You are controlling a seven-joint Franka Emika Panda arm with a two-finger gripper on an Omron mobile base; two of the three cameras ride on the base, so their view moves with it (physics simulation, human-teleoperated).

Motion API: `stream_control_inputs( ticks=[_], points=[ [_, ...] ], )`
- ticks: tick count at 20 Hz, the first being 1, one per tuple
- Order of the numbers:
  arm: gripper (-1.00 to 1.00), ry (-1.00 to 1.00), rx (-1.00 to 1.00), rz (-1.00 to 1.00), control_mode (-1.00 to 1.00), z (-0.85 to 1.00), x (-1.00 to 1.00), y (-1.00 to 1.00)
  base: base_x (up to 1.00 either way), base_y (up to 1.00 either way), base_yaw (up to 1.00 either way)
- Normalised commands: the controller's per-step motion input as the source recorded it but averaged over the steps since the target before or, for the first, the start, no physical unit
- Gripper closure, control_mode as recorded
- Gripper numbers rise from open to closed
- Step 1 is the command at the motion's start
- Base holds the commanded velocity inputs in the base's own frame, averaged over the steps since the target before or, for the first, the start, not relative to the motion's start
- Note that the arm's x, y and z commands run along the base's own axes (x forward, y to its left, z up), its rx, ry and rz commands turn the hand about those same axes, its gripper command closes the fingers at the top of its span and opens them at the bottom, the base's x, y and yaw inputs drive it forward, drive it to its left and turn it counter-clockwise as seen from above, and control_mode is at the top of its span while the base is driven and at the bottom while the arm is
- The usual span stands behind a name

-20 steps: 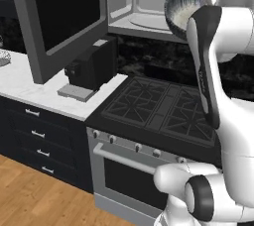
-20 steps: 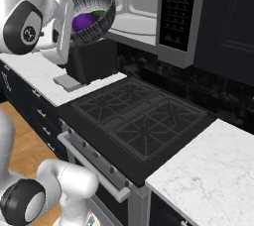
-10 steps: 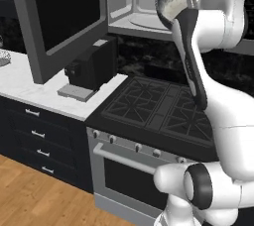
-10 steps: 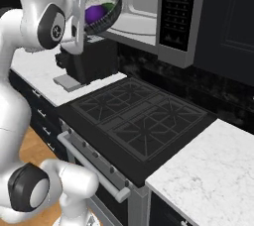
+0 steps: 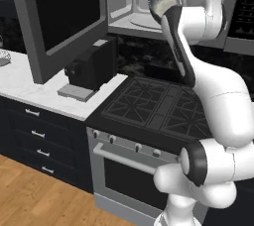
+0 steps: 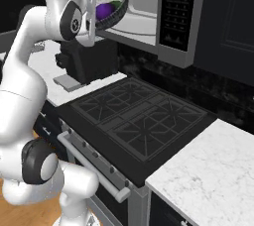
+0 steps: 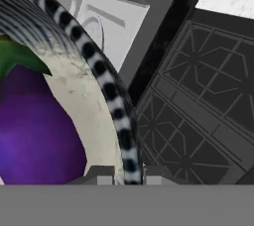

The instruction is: Pick the eggplant from the sink and place it in the bowl. Then pick the bowl and place it in the microwave. Then close the microwave door and press the start button.

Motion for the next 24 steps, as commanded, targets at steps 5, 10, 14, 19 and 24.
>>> stream_control_inputs(
  ticks=[5,10,14,19,24],
  points=[
    [1.0,0.09,0.0,0.0,-1.0,0.05,0.36,-0.22,0.0,0.0,0.0],
    [1.0,0.03,0.0,0.0,-1.0,0.0,0.38,-0.26,0.0,0.0,0.0],
    [1.0,0.02,0.0,0.0,-1.0,-0.16,0.34,-0.17,0.0,0.0,0.0],
    [1.0,0.06,0.0,0.0,-1.0,-0.36,0.4,-0.02,0.0,0.0,0.0],
    [1.0,0.01,0.0,0.0,-1.0,-0.34,0.35,0.0,0.0,0.0,0.0]
  ],
)
